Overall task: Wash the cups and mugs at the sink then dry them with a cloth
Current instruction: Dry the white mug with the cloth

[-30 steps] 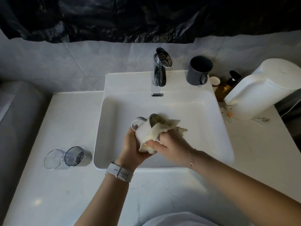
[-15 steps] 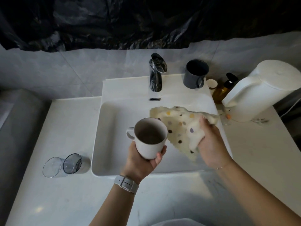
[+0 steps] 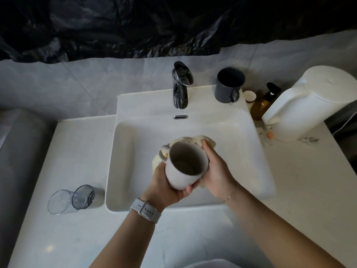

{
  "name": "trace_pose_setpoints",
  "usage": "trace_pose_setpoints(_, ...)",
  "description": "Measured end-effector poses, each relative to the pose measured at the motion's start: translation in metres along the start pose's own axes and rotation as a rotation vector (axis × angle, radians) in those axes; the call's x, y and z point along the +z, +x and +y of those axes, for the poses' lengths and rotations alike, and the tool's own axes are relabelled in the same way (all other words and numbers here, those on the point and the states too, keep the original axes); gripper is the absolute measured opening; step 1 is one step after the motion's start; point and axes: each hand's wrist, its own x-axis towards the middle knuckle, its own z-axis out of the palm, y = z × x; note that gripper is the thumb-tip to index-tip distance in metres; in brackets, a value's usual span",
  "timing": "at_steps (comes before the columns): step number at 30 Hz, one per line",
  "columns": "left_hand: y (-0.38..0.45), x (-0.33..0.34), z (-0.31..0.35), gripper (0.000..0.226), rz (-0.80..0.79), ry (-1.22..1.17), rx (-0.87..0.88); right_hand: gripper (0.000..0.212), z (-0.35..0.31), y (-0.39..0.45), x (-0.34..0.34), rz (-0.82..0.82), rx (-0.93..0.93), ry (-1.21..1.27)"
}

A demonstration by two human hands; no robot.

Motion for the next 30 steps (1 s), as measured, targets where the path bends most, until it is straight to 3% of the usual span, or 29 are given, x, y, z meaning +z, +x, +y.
trace_pose_setpoints(5,0.002,0.012,0.01,0.04,0.137,0.004,0.245,0.067,0.02,-0.008,0.008,0.105,0.136,0.094)
trace_pose_setpoints(8,0.008,0.024,0.002,0.039,0.199,0.022,0.368,0.055,0.003,0.007,0.006,0.114,0.031,0.122)
trace_pose_setpoints(12,0.009,0.031,-0.008,0.05,0.197,0.048,0.253,0.051,-0.012,0.02,0.008,0.077,-0.021,0.114)
trace_pose_setpoints(14,0.009,0.032,-0.012,0.052,0.268,0.156,0.252,0.041,-0.004,0.023,0.005,0.163,-0.033,0.124)
trace_pose_setpoints(16,0.014,0.028,-0.016,0.039,0.448,0.387,0.455,0.034,0.002,0.027,0.0,0.235,-0.099,0.264)
trace_pose_setpoints(19,0.022,0.015,-0.019,0.02,0.63,0.753,1.042,0.031,0.001,0.029,-0.004,0.279,-0.135,0.283)
trace_pose_setpoints(21,0.024,0.014,-0.022,0.023,0.646,0.7,1.23,0.028,0.001,0.028,-0.005,0.269,-0.121,0.25)
trace_pose_setpoints(23,0.021,0.021,-0.024,0.021,0.564,0.503,1.333,0.028,0.001,0.027,-0.005,0.256,-0.097,0.248)
trace_pose_setpoints(26,0.012,0.032,-0.027,0.02,0.438,0.448,1.38,0.032,0.0,0.022,-0.002,0.242,-0.042,0.26)
trace_pose_setpoints(30,0.015,0.03,-0.023,0.027,0.638,0.658,1.122,0.028,-0.008,0.021,-0.002,0.361,-0.031,0.082)
